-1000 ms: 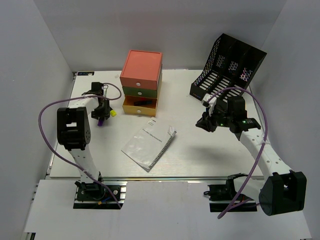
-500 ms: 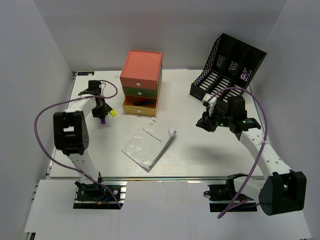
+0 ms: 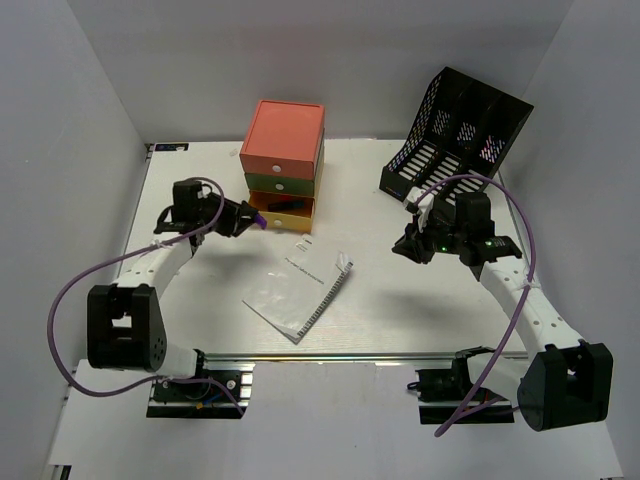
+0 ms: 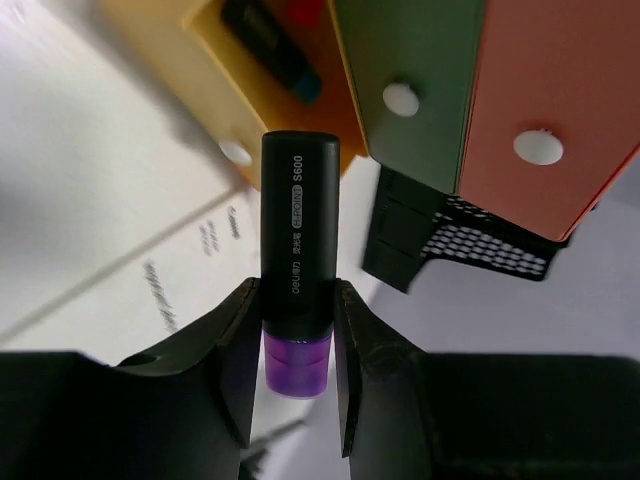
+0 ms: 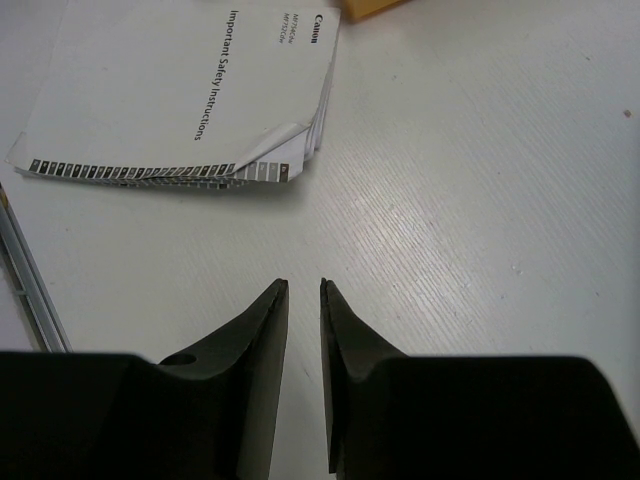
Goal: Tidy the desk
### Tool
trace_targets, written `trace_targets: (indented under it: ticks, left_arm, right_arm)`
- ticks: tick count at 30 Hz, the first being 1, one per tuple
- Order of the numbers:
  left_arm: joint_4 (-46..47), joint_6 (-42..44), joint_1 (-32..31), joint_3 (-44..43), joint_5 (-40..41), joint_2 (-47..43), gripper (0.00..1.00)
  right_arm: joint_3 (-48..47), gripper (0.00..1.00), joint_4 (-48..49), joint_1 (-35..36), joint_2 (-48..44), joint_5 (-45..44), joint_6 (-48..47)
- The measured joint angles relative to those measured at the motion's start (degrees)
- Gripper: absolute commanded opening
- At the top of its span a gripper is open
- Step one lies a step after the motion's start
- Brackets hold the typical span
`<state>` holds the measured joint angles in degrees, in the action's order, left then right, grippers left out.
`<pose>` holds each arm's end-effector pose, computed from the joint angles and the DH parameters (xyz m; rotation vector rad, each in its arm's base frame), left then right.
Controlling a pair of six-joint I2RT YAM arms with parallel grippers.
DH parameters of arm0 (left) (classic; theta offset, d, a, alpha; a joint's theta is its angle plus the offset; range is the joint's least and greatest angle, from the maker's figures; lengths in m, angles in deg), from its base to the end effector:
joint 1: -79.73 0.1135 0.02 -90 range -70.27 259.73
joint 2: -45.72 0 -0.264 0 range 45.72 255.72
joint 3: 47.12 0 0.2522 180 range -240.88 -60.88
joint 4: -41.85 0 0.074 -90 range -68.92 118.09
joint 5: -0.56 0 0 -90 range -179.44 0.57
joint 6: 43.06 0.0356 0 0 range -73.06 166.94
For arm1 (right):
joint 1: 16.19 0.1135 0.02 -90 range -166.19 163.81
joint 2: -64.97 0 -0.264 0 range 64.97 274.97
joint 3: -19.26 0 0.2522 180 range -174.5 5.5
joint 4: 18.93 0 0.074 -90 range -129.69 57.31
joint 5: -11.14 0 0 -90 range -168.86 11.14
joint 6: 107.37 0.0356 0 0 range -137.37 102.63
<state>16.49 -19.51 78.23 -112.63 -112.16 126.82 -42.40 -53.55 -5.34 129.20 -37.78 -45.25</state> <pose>0.3023 -0.0217 0.2365 -1.1235 2.1826 -1.0306 0.2288 0.0677 0.2790 -1.0477 1.8217 0.6137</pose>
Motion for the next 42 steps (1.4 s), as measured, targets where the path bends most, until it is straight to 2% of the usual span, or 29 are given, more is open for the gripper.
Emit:
trace_targets:
  ticks: [6, 10, 16, 18, 19, 22, 23, 24, 25, 26, 33, 35, 37, 38, 39, 40, 41, 42]
  left_arm:
    - [7.06, -13.66, -3.65, -1.46, -0.52, 2.12, 0.00]
    - [12.57, -19.04, -4.98, -3.17, 0.26, 4.81, 0.00]
    - [16.09, -24.81, -6.67, -3.10, 2.69, 9.22, 0.02]
    - [16.85, -25.90, -7.15, -3.13, 3.02, 10.69, 0.11]
    - [17.11, -26.29, -7.39, -3.19, 3.17, 11.47, 0.21]
    - [17.42, -27.02, -7.93, -3.82, 3.39, 13.62, 0.38]
    - [17.35, -27.12, -8.07, -4.26, 3.41, 14.32, 0.51]
    - [17.35, -27.08, -8.13, -4.66, 3.39, 14.95, 0.53]
    - [17.35, -27.39, -8.13, -5.09, 3.37, 15.39, 0.63]
    - [17.49, -27.47, -8.17, -5.35, 3.30, 15.69, 0.67]
    - [18.53, -26.80, -8.33, -5.55, 0.72, 15.69, 0.69]
    - [19.21, -26.12, -8.35, -5.53, -0.90, 15.17, 0.66]
    - [20.50, -25.24, -8.15, -5.31, -3.08, 13.90, 0.56]
    - [21.35, -24.33, -7.96, -4.98, -4.31, 13.00, 0.46]
    - [22.38, -23.15, -7.72, -4.35, -6.12, 11.69, 0.17]
    - [23.26, -22.21, -7.39, -3.67, -7.80, 10.25, 0.04]
    - [24.41, -19.89, -6.84, -2.62, -9.97, 8.46, 0.00]
    - [25.35, -16.87, -6.16, -1.53, -12.33, 6.60, 0.00]
  right_arm:
    - [0.00, 0.25, 0.00, -0.02, 0.00, -0.07, 0.00]
    - [0.00, 0.25, 0.02, -0.02, 0.00, -0.37, 0.00]
    - [0.00, 0.25, 0.00, -0.39, 0.02, -0.59, -0.02]
    - [0.00, 0.25, 0.00, -0.39, 0.02, -0.61, 0.00]
    - [0.00, 0.25, 0.02, -0.39, 0.02, -0.61, -0.02]
    - [0.00, 0.26, 0.02, -0.42, 0.13, -0.61, -0.02]
    - [0.00, 0.26, 0.02, -0.46, 0.24, -0.61, -0.02]
    - [0.00, 0.26, 0.02, -0.52, 0.31, -0.61, -0.02]
    - [0.00, 0.25, 0.00, -0.63, 0.37, -0.61, -0.02]
    - [0.00, 0.25, 0.00, -0.72, 0.39, -0.61, -0.02]
    - [0.00, 0.28, 0.00, -1.36, 0.39, -0.28, -0.13]
    - [0.00, 0.30, 0.00, -1.46, 0.39, 0.20, -0.63]
    - [0.00, 0.30, -0.13, -1.46, 0.39, 0.98, -1.60]
    - [0.00, 0.29, -0.24, -1.38, 0.39, 1.57, -2.23]
    - [0.00, 0.28, -0.33, -1.25, 0.39, 2.23, -2.80]
    - [0.00, 0.27, -0.39, -0.74, 0.37, 2.71, -3.48]
    - [0.00, 0.22, -0.42, -0.11, 0.37, 3.06, -4.02]
    - [0.00, 0.19, -0.39, 1.03, 0.37, 3.39, -4.42]
